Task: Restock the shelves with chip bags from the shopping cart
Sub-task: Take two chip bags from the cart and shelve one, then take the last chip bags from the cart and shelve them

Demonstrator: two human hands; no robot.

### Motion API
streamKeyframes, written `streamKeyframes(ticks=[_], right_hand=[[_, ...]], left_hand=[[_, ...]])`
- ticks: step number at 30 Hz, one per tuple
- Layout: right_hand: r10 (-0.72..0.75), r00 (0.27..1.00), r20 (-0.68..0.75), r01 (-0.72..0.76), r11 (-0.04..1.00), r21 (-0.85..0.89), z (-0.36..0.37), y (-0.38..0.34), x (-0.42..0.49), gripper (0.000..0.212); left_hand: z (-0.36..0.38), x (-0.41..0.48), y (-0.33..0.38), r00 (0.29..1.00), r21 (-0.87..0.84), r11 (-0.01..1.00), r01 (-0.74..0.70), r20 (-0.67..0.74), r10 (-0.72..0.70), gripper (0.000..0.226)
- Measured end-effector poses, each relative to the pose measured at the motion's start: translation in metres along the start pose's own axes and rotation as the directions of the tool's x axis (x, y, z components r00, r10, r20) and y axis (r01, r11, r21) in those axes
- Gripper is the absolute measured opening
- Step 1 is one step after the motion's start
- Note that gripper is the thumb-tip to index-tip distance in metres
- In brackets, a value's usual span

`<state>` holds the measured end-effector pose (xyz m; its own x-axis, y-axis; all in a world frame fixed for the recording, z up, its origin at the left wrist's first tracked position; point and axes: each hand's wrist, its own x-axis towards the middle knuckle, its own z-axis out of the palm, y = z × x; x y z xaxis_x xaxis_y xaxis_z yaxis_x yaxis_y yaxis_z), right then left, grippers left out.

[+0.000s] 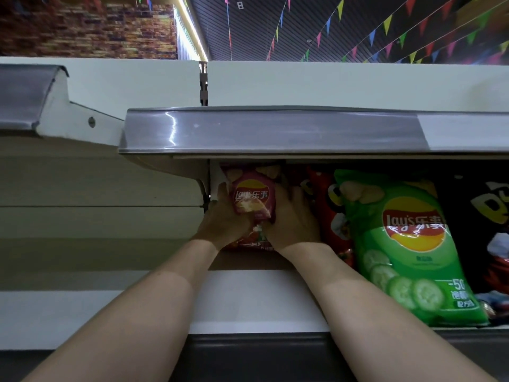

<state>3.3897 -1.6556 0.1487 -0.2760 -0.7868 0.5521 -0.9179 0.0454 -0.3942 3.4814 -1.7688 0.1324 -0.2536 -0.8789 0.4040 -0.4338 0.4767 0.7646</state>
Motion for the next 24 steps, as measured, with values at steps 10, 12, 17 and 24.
streamKeyframes(ticks=[10, 12, 17, 24], right_hand=[[-0.086, 0.991, 0.101, 0.096, 0.991, -0.099, 0.008, -0.006, 0.002, 0.053], [-0.092, 0.980, 0.174, 0.105, 0.992, -0.064, 0.007, -0.010, 0.002, 0.051], [-0.183, 0.958, 0.220, 0.184, 0.983, 0.017, 0.004, -0.015, -0.029, 0.037], [-0.485, 0.869, 0.102, 0.476, 0.874, 0.102, -0.026, -0.049, -0.085, 0.034]], left_hand=[[-0.013, -0.030, 0.023, 0.975, 0.429, 0.899, -0.087, -0.149, 0.166, 0.051], [-0.018, -0.037, 0.027, 0.981, 0.407, 0.913, -0.027, -0.164, 0.102, 0.048], [-0.042, -0.066, 0.031, 0.961, 0.218, 0.968, 0.128, -0.269, -0.067, 0.037], [-0.080, -0.152, 0.048, 0.881, 0.009, 0.986, 0.164, -0.452, -0.142, 0.027]])
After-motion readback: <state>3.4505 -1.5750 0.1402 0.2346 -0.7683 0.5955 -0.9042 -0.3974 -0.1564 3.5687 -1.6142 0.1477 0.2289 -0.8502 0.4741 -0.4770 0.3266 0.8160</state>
